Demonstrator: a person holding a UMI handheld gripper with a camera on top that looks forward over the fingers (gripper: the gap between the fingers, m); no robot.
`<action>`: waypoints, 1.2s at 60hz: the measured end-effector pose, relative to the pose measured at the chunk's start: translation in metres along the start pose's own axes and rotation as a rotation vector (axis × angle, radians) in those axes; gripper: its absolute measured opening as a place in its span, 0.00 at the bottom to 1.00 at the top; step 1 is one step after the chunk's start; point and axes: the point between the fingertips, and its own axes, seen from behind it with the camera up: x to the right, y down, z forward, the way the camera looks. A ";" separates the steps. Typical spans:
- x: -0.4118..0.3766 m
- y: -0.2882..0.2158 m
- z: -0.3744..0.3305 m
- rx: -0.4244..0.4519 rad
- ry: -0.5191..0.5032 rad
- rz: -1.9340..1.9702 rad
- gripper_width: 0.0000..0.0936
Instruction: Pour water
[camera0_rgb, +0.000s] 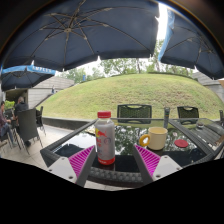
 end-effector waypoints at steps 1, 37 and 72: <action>-0.003 -0.001 0.008 -0.002 -0.002 0.000 0.85; -0.022 -0.015 0.135 0.025 0.030 0.041 0.41; 0.087 -0.117 0.168 0.253 -0.145 1.219 0.41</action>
